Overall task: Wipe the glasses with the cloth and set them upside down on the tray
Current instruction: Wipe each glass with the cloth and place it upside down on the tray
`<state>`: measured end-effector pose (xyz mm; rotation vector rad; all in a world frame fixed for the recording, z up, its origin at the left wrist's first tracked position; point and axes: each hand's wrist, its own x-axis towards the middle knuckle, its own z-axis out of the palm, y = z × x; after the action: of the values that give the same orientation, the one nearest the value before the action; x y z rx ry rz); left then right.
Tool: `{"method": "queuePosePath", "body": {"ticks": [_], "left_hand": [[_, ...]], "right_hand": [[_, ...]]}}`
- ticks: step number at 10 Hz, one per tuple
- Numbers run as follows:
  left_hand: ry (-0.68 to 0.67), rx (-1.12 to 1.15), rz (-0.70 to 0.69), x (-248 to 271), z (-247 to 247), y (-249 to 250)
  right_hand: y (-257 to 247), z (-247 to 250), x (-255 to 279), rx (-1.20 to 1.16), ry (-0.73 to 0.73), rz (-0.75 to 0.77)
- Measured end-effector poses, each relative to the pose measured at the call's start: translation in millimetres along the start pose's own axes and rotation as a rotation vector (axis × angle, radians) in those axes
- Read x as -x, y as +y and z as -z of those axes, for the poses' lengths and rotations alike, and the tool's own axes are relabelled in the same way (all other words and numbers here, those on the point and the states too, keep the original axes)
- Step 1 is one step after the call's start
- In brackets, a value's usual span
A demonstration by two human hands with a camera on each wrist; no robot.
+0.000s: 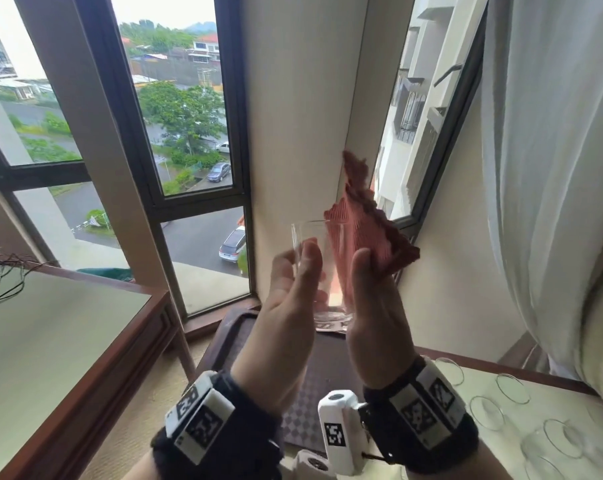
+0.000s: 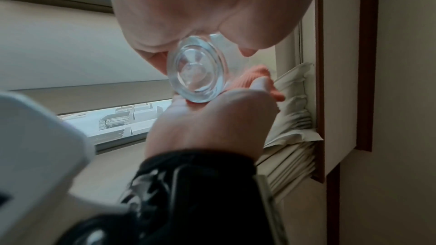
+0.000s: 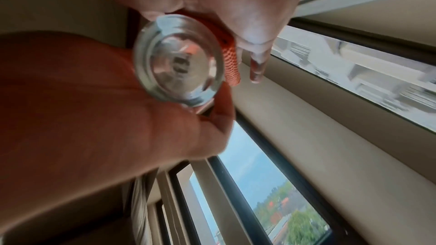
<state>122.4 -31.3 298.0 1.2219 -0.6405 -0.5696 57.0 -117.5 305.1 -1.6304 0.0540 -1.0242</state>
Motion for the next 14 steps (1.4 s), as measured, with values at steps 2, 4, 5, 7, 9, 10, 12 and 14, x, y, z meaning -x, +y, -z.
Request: {"method": "queuePosePath", "body": {"ticks": [2,4,5,7,9,10,12,14], "left_hand": [[0.154,0.192,-0.045,-17,12,28],[0.043,0.017,-0.032,-4,11,26],[0.013,-0.056,0.000,10,1,11],[0.004,0.066,-0.006,9,3,12],[0.048,0.194,-0.083,1,19,24],[-0.006,0.106,-0.102,4,14,19],[0.029,-0.016,-0.051,9,4,3],[0.097,0.072,-0.097,-3,21,21]], "right_hand": [[10,-13,44,0.207,-0.154,0.126],[17,-12,39,0.118,-0.083,-0.085],[4,-3,15,0.177,-0.062,-0.155],[-17,-11,19,0.087,-0.029,-0.248],[18,-17,55,0.081,-0.097,-0.075],[12,-7,32,0.043,-0.100,-0.118],[5,-2,13,0.134,-0.040,-0.144],[16,-14,66,0.141,-0.179,-0.052]]}}
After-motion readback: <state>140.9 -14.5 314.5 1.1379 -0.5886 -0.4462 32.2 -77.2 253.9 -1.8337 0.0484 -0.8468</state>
